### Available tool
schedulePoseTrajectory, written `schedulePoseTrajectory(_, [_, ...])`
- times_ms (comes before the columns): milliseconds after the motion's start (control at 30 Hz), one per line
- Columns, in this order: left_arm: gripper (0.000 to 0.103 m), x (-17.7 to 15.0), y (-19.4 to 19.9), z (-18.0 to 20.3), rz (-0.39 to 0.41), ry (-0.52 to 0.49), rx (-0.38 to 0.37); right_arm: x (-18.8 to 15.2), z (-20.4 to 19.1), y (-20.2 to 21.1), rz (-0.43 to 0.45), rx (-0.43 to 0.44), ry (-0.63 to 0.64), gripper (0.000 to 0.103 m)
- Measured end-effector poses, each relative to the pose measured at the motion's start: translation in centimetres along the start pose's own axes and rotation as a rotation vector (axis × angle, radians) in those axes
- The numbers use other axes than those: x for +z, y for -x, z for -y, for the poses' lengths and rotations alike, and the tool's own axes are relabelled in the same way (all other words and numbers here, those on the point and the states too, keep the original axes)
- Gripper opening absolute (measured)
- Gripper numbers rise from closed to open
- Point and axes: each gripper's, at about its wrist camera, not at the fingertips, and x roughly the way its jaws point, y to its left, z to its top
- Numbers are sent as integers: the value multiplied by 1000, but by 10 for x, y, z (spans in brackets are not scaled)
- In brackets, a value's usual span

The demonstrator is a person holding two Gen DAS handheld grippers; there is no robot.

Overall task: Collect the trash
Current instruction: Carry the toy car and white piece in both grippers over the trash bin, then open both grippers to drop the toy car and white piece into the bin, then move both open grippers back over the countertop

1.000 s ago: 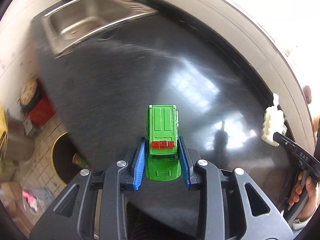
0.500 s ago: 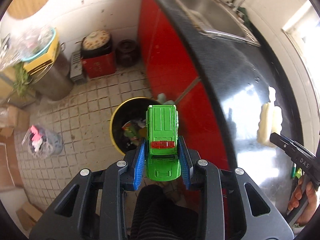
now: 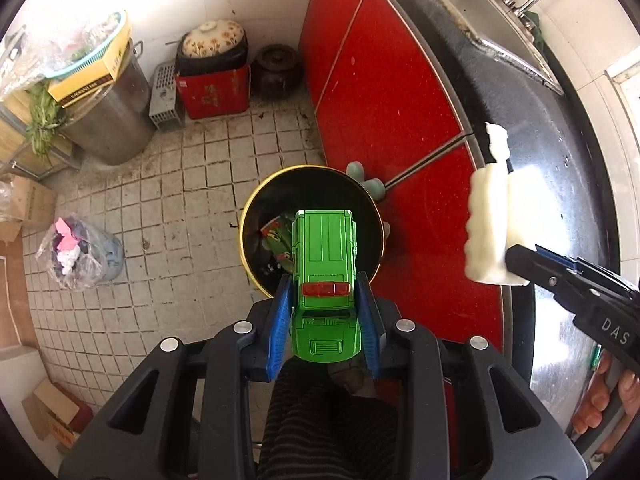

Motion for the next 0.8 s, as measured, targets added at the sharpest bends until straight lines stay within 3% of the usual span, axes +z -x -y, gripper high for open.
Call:
schedulePoseTrajectory(67, [31,3,-11,1,-14,-25,0,4,1,-3,8,25,-22,17])
schedulePoseTrajectory(100, [36,4,-17,2,-23,-43,10,7,2,-2,21,57,-48,32])
schedulePoseTrajectory(133, [46,5,-23,3,-31,-55,32,9,1,-1,28,79,-73,68])
schedulePoseTrajectory(167, [77,5,-24,2,-26,-55,48,11,1,2,33,96,-108,89])
schedulePoseTrajectory(200, [96,4,-23,0,-4,-47,64,13,1,7,51,129,-129,95])
schedulePoseTrajectory(267, [96,4,-13,-5,70,-24,71,17,1,22,96,135,-134,95])
schedulePoseTrajectory(400, [96,8,-4,-5,70,-6,80,14,15,73,245,88,-147,96])
schedulePoseTrajectory(433, [96,10,0,-1,86,-19,101,9,23,88,290,45,-144,96])
schedulePoseTrajectory(533, [96,18,5,25,120,-123,156,-20,65,128,397,-201,-174,96])
schedulePoseTrajectory(567, [96,21,3,36,119,-161,172,-37,89,141,411,-265,-234,96])
schedulePoseTrajectory(667, [96,29,-1,78,112,-237,159,-100,157,176,449,-344,-436,96])
schedulePoseTrajectory(800, [96,32,0,162,114,-365,73,-215,234,213,458,-523,-685,96])
